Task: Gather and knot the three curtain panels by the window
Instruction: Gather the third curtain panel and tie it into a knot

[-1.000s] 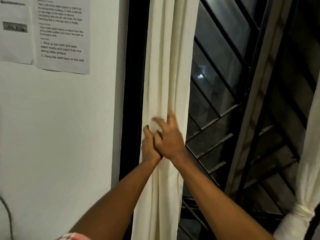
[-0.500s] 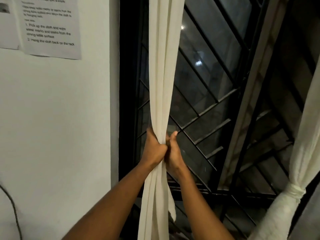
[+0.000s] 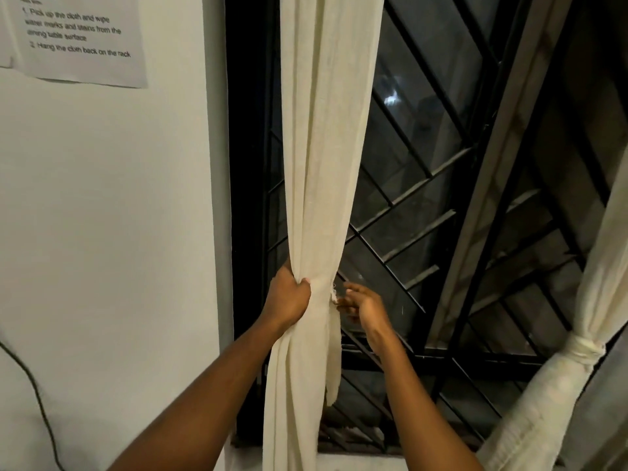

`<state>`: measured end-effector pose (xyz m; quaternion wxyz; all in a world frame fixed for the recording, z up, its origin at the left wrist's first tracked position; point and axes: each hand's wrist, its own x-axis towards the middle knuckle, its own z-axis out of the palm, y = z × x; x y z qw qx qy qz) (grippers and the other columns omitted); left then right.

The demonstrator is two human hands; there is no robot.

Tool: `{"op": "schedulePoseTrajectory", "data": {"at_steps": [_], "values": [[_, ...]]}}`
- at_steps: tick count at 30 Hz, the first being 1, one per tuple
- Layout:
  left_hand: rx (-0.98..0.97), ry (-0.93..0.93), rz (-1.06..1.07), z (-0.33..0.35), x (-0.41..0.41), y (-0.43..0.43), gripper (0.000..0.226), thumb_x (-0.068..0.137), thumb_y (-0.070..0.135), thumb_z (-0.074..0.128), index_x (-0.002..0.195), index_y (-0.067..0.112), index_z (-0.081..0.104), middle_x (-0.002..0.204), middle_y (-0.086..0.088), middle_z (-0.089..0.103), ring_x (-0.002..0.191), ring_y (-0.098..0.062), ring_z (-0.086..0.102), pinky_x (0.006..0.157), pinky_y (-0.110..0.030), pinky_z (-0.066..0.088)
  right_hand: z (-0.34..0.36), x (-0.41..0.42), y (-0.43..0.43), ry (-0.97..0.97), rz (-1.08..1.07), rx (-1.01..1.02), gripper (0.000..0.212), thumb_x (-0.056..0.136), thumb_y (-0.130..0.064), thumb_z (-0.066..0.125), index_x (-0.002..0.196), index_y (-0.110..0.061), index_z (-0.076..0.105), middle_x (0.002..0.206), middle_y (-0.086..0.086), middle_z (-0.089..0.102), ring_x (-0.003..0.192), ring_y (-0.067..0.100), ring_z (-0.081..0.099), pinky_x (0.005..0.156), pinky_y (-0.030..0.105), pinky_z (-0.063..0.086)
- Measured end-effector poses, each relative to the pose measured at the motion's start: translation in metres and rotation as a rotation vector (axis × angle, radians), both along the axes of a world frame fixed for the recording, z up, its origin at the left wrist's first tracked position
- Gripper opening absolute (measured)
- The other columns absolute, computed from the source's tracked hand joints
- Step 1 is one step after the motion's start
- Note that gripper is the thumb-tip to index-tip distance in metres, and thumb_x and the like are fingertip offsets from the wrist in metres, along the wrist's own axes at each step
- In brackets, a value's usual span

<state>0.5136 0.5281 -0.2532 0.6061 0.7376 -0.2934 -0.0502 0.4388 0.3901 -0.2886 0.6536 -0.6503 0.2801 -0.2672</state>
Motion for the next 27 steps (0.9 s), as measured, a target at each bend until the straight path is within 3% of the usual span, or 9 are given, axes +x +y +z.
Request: {"op": "schedulePoseTrajectory", "data": {"at_steps": [4,7,10,13,16,19,23,27], "values": [[-0.028,0.036,-0.06,0.0,-0.012,0.0,0.044,0.094,0.012,0.051,0.137,0.016,0.043,0.115,0.002,0.054,0.103,-0.013,0.051,0.091,-0.029,0.042,-0.004,0.003,0.002,-0.026,-0.003,0.01,0.031,0.095,-0.007,0.049,0.124,-0.005,0.058,0.101,0.009,0.068,0.077,0.015,0.064,0.052,0.017,0.046],[-0.009,0.044,-0.077,-0.003,-0.017,0.0,0.044,0.095,0.014,0.051,0.138,0.015,0.043,0.125,-0.004,0.056,0.111,-0.019,0.054,0.093,-0.03,0.043,-0.004,0.003,0.006,-0.1,0.025,-0.047,0.035,0.096,-0.009,0.048,0.129,-0.018,0.051,0.101,-0.005,0.067,0.084,0.01,0.065,0.058,0.014,0.049],[-0.018,0.054,-0.084,-0.003,-0.022,0.0,0.043,0.095,0.014,0.051,0.137,0.015,0.045,0.127,-0.005,0.057,0.115,-0.022,0.055,0.094,-0.03,0.043,0.002,0.006,0.01,-0.169,0.042,-0.066,0.033,0.102,-0.025,0.04,0.134,-0.02,0.049,0.123,0.0,0.062,0.098,0.008,0.061,0.072,0.018,0.048],[-0.01,0.084,-0.097,-0.004,-0.029,0.0,0.041,0.095,0.017,0.051,0.136,0.015,0.046,0.115,0.001,0.057,0.102,-0.014,0.055,0.087,-0.027,0.043,0.009,0.012,0.01,-0.106,0.188,-0.086,0.041,0.104,-0.041,0.022,0.12,-0.025,0.056,0.106,-0.005,0.066,0.093,0.004,0.061,0.067,0.013,0.051],[-0.02,0.098,-0.092,-0.006,-0.03,0.002,0.039,0.095,0.018,0.052,0.134,0.016,0.047,0.115,-0.001,0.059,0.098,-0.012,0.054,0.084,-0.026,0.043,0.012,0.013,0.006,-0.023,0.19,-0.023,0.04,0.104,-0.029,0.027,0.102,-0.015,0.065,0.085,-0.001,0.069,0.079,0.013,0.064,0.059,0.019,0.052],[-0.018,0.113,-0.069,-0.005,-0.028,0.009,0.038,0.096,0.018,0.052,0.134,0.014,0.048,0.119,-0.004,0.059,0.103,-0.018,0.057,0.087,-0.028,0.044,0.009,0.005,0.001,0.084,0.231,0.022,0.03,0.084,0.0,0.035,0.08,-0.004,0.064,0.067,0.003,0.067,0.067,0.02,0.058,0.058,0.026,0.048],[-0.028,0.122,-0.054,-0.003,-0.025,0.016,0.038,0.096,0.016,0.052,0.134,0.013,0.047,0.114,0.0,0.056,0.103,-0.017,0.055,0.087,-0.026,0.041,0.001,-0.008,-0.005,0.16,0.323,-0.067,0.039,0.073,0.019,0.039,0.088,0.0,0.068,0.08,0.005,0.072,0.072,0.017,0.068,0.06,0.026,0.054],[-0.012,0.138,-0.077,-0.001,-0.028,0.021,0.041,0.096,0.019,0.052,0.136,0.014,0.045,0.118,0.0,0.056,0.109,-0.018,0.054,0.093,-0.031,0.042,-0.004,-0.009,-0.02,0.17,0.284,-0.1,0.04,0.073,0.012,0.047,0.098,-0.005,0.073,0.098,0.011,0.074,0.096,0.031,0.067,0.087,0.044,0.055]]}}
